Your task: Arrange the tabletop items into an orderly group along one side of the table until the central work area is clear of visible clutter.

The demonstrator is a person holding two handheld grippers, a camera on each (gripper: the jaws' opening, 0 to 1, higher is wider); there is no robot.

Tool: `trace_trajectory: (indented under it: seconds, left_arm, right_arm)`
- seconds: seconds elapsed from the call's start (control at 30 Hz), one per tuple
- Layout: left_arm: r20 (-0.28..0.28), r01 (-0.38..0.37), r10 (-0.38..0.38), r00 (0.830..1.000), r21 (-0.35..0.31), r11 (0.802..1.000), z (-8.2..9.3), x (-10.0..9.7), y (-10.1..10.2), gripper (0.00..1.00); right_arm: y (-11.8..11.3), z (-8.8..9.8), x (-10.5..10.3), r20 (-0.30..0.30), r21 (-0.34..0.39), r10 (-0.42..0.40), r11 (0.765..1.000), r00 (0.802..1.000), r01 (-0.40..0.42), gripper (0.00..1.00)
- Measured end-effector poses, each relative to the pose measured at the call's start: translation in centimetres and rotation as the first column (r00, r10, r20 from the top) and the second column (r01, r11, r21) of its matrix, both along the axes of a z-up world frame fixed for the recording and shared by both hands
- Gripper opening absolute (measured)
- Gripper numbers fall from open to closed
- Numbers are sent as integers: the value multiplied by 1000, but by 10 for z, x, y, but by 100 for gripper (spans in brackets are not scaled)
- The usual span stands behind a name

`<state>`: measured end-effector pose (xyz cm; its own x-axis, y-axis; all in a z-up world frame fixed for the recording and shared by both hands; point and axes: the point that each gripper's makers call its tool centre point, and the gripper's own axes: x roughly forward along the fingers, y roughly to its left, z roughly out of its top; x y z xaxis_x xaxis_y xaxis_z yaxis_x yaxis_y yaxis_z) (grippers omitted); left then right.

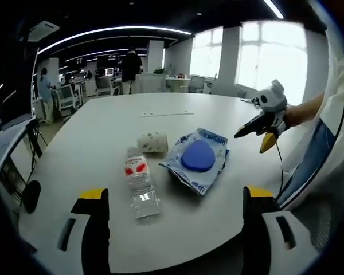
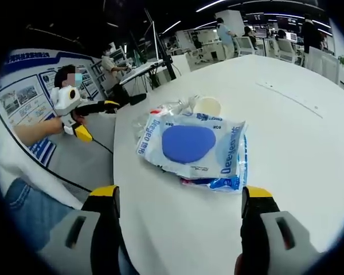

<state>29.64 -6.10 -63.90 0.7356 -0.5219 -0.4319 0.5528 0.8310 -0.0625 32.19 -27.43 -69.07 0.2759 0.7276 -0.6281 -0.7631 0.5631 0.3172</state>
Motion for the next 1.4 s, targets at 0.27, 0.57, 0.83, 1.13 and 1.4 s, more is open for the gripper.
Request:
trace_trajectory:
  seconds: [0.27, 0.57, 0.83, 1.13, 1.4]
  left_arm:
    - [146, -81, 82, 986, -9, 997, 15, 11, 11, 100]
    - [102, -26, 20, 995, 57, 998, -2, 6, 0, 93]
    - [71, -81, 78, 994, 33, 996, -4, 9, 12, 91]
    - [36, -58, 56, 998, 61, 996, -10, 3, 10, 82]
    - [0, -26, 26, 1000, 79, 997, -18, -2, 6, 82]
  right_arm:
    - [3, -3, 0, -12, -9, 6, 1000, 1000, -6, 87]
    - [8, 4, 12, -14, 5, -8, 1000, 1000, 8, 86]
    - [23, 14, 29, 3, 26, -22, 999, 1000, 22, 86]
    - [38, 15, 37, 3, 10, 14, 1000, 1000, -14, 85]
    - [51, 20, 44, -22, 16, 26, 1000, 999, -25, 85]
